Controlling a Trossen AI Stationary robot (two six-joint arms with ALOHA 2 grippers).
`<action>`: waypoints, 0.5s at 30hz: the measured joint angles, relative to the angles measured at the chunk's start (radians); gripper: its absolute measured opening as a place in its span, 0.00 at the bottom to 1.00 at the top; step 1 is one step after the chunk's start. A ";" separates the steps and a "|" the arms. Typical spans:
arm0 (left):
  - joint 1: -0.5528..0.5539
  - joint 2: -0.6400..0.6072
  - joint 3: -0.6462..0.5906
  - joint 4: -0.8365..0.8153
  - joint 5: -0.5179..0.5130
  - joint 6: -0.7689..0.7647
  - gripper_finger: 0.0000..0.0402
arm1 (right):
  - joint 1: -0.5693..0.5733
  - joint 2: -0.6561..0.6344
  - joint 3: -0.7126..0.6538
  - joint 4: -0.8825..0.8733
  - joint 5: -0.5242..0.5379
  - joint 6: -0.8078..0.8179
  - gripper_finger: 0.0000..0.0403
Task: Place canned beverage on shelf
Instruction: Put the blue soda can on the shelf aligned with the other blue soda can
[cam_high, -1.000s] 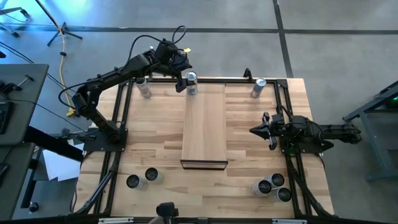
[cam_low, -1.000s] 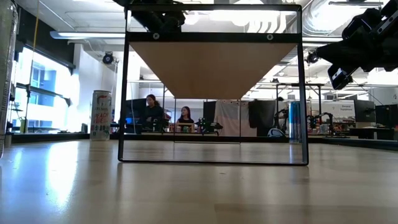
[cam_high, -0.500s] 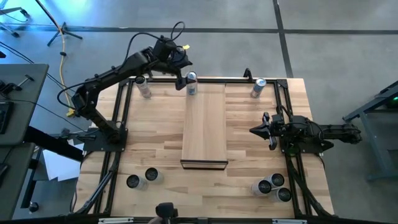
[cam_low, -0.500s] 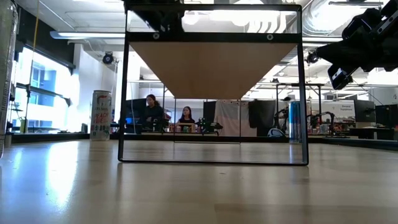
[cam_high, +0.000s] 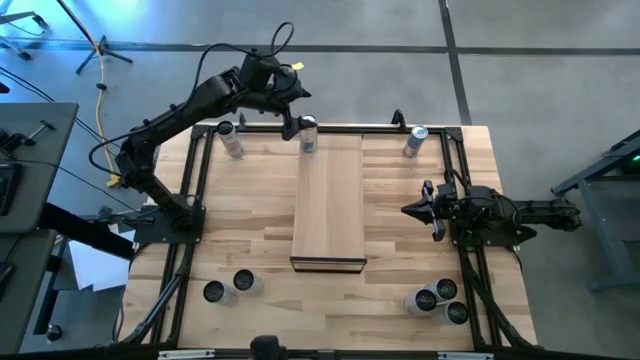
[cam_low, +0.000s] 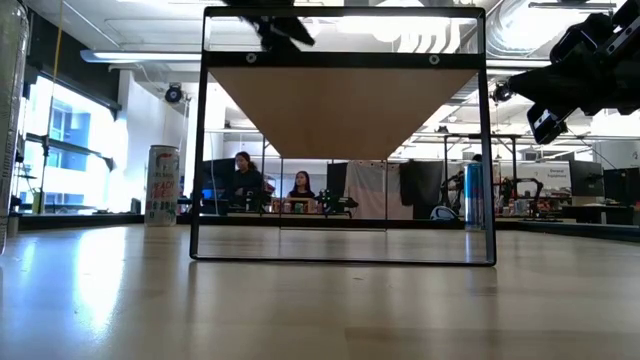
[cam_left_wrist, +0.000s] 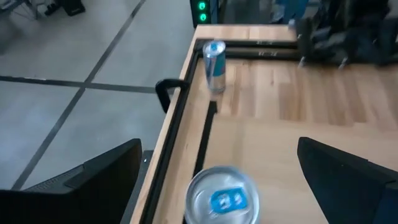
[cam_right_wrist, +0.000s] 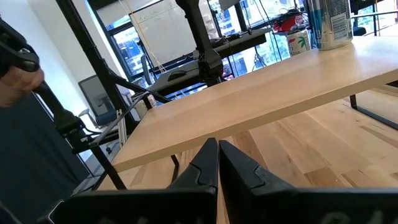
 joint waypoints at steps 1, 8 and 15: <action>-0.007 0.000 0.011 -0.006 0.000 -0.020 1.00 | 0.000 0.000 0.000 0.000 0.000 0.000 0.00; -0.061 -0.010 0.096 -0.123 0.003 -0.178 1.00 | 0.000 0.000 0.000 0.000 0.000 0.000 0.00; -0.159 -0.130 0.017 -0.112 0.129 -0.226 1.00 | 0.000 0.000 0.000 0.000 0.000 0.000 0.00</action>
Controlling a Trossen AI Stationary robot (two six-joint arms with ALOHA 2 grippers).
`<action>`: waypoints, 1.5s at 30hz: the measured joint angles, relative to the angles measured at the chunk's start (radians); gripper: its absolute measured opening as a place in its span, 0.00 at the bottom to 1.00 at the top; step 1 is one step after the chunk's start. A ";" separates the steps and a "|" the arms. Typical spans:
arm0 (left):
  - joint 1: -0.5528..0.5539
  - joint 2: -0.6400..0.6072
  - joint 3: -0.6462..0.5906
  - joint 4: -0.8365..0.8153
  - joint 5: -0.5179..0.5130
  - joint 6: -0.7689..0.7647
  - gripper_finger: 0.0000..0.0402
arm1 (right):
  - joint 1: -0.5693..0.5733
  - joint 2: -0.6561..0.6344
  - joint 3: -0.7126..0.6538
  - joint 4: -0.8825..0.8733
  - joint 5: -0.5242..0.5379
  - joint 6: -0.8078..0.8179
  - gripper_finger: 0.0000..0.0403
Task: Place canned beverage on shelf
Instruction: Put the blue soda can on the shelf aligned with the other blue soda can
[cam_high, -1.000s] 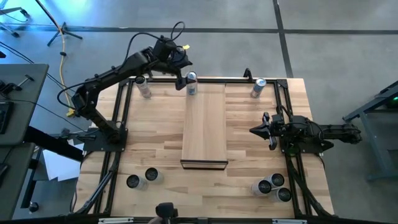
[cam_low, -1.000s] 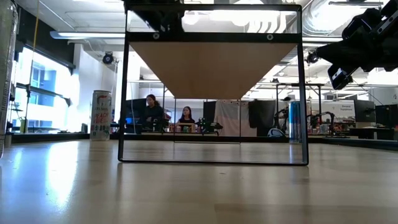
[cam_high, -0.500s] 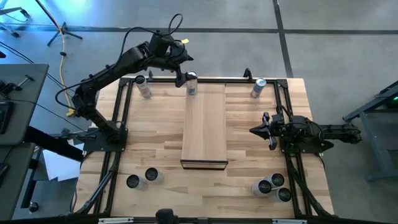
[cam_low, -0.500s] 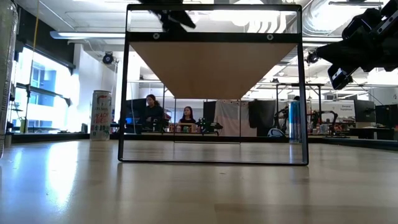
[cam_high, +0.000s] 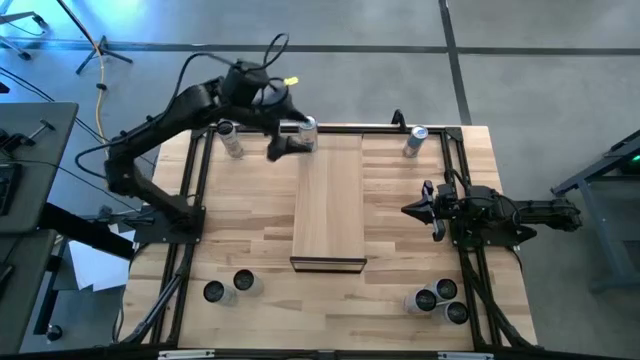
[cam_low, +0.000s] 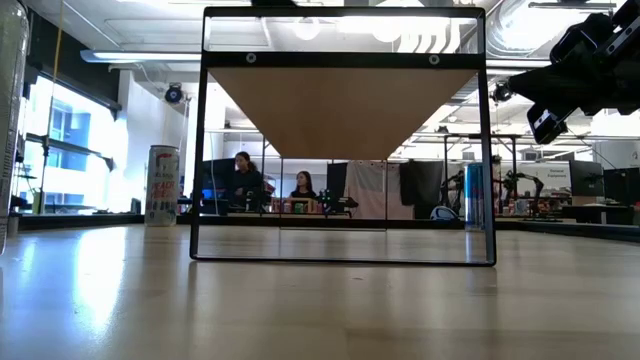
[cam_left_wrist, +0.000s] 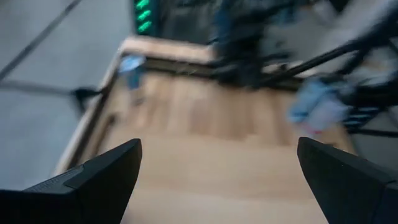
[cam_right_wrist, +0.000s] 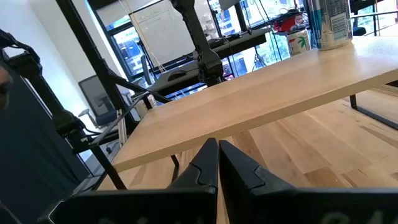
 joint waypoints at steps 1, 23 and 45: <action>-0.016 -0.028 -0.041 0.048 0.012 -0.019 1.00 | 0.000 0.000 0.000 0.000 0.000 0.000 0.00; -0.187 -0.558 -0.856 0.689 -0.238 -0.483 1.00 | 0.000 0.000 0.000 0.009 0.044 -0.046 0.00; -0.190 -0.501 -0.876 0.883 -0.236 -0.585 1.00 | 0.000 0.000 0.000 0.227 0.421 0.407 0.00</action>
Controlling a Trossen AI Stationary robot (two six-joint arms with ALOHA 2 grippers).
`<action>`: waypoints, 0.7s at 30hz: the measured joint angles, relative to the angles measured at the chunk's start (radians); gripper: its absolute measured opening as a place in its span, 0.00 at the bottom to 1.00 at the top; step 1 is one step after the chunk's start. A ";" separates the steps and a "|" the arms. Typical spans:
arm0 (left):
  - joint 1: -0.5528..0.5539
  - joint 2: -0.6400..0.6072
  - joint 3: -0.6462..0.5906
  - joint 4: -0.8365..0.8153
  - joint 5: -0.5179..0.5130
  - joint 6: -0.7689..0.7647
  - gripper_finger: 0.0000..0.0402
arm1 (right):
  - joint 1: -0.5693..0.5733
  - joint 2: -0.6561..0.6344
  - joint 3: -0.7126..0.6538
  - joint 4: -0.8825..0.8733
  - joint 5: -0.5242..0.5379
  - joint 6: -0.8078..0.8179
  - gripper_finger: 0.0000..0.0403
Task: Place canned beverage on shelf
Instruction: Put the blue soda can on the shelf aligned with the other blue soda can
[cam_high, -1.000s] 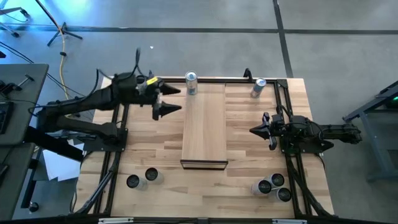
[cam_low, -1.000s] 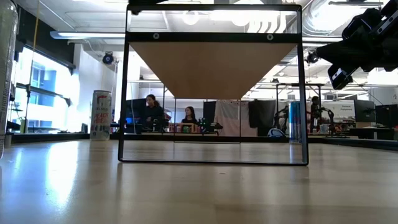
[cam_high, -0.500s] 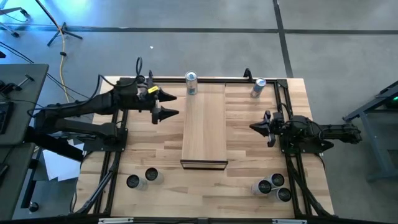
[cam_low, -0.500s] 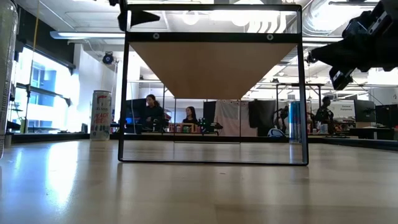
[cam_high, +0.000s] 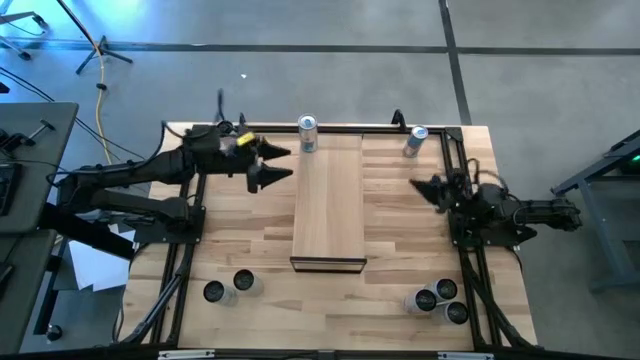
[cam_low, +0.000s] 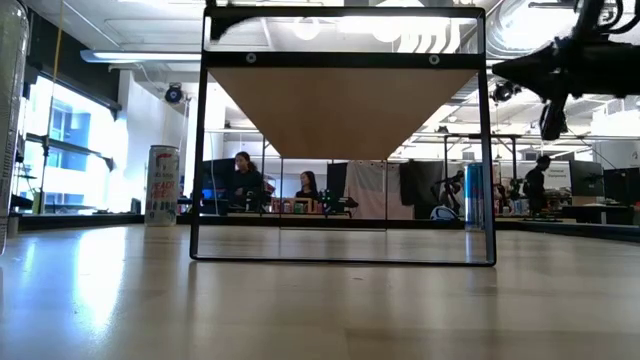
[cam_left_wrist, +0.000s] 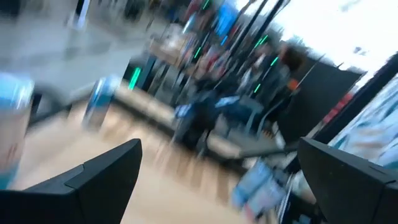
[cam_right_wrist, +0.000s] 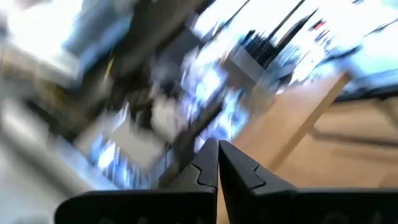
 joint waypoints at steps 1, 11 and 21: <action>0.000 -0.004 0.001 0.045 0.000 0.017 1.00 | 0.000 0.000 0.000 0.026 0.065 0.035 0.00; 0.009 -0.020 0.001 0.216 -0.010 -0.057 1.00 | 0.000 0.000 0.000 0.010 0.369 0.226 0.00; 0.009 -0.022 0.001 0.215 -0.078 -0.155 1.00 | 0.000 0.000 0.064 0.021 0.290 0.187 0.44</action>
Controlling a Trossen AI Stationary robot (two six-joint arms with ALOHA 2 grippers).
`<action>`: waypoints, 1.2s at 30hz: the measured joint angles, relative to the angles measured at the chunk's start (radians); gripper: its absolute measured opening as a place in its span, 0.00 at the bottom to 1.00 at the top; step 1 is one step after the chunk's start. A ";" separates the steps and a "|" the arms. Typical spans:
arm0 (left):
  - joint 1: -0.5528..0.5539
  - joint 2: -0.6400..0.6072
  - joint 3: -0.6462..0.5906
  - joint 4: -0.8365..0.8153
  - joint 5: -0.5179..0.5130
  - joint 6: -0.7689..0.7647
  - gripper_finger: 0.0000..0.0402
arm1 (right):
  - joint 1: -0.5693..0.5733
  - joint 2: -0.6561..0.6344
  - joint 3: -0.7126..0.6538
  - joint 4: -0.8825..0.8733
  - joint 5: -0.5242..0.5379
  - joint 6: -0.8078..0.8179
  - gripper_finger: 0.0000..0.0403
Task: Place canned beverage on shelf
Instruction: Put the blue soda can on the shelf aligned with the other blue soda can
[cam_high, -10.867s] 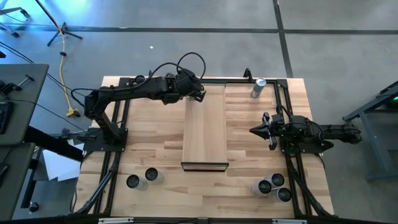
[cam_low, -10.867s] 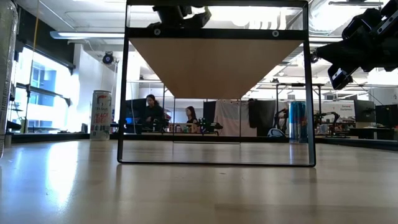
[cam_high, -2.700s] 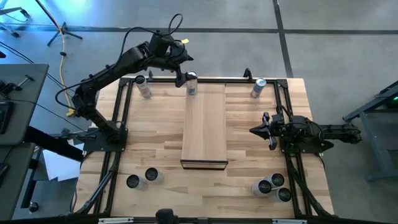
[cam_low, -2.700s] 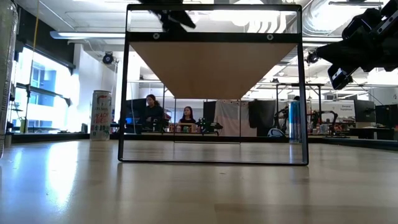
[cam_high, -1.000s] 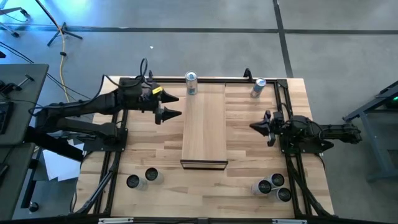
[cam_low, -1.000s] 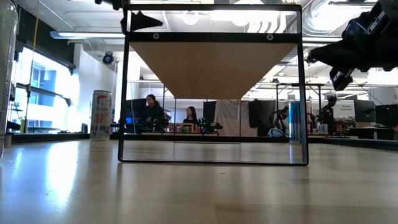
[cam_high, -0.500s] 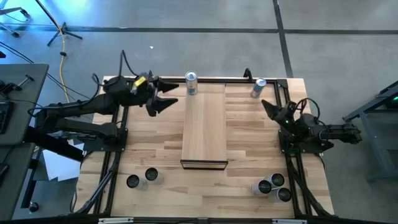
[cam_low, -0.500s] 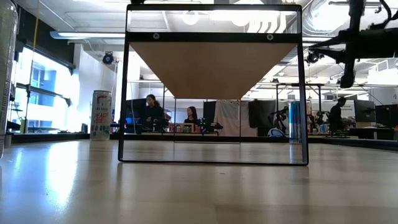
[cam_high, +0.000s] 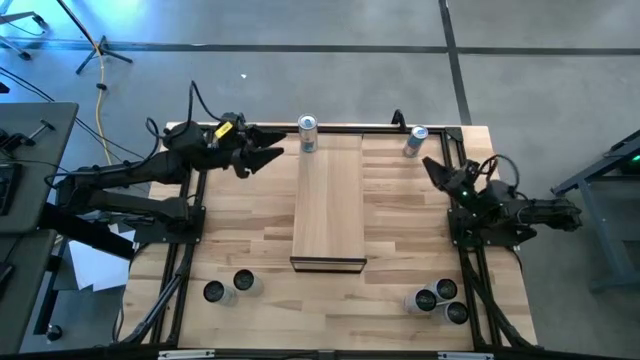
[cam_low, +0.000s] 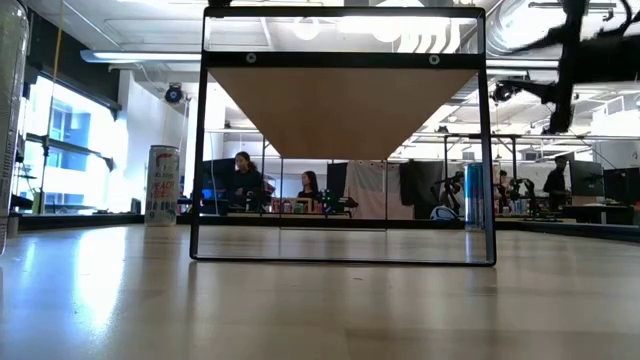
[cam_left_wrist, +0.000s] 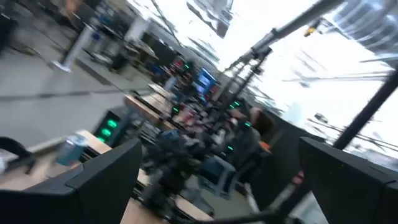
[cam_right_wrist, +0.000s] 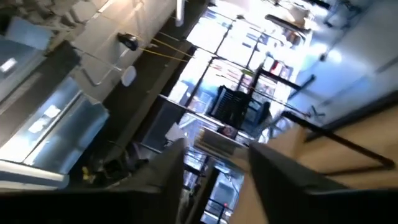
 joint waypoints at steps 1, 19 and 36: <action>0.002 -0.002 0.000 0.000 -0.021 0.012 1.00 | 0.000 0.002 0.019 0.000 -0.002 -0.028 0.51; 0.175 -0.164 0.000 -0.244 0.077 0.083 1.00 | -0.157 0.750 0.647 -0.431 0.105 -0.172 0.97; 0.215 -0.255 0.000 -0.449 0.078 0.074 1.00 | -0.666 1.257 0.983 -1.244 -0.213 0.076 0.97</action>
